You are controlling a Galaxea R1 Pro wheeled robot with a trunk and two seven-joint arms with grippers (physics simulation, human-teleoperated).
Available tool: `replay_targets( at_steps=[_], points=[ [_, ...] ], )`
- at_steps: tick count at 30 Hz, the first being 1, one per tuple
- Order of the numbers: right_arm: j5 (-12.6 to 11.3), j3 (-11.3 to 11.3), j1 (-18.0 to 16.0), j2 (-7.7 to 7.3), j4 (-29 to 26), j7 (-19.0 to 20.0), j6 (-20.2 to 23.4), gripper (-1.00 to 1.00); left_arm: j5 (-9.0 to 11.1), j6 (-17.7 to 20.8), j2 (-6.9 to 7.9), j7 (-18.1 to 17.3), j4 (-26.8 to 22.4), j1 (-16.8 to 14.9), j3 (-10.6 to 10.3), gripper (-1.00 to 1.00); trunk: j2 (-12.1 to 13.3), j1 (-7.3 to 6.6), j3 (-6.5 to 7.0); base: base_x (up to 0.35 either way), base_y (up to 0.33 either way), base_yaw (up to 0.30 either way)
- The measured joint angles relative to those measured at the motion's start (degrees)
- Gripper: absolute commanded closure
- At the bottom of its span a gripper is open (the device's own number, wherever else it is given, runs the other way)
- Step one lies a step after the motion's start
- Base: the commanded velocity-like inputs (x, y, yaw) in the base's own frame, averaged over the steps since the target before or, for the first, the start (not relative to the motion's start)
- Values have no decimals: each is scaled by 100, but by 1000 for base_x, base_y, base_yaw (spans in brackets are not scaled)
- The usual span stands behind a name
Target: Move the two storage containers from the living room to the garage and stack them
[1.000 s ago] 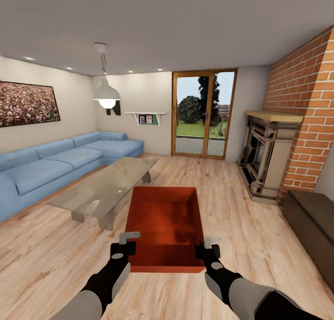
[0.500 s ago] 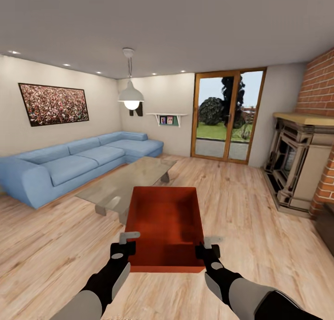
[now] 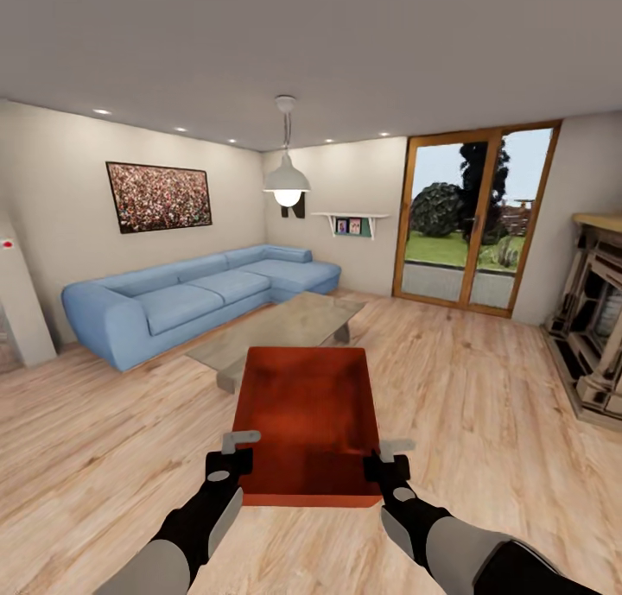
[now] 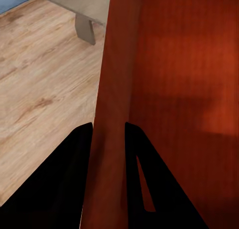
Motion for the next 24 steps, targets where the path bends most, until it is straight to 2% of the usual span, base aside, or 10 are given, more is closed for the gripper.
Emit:
replay_targets(
  at_steps=[24],
  points=[
    [25,-15,1,-7,-3,2,11,100,-7,0,-8,2,11,-1,6,100,0,0,70,0,0,300]
  ],
)
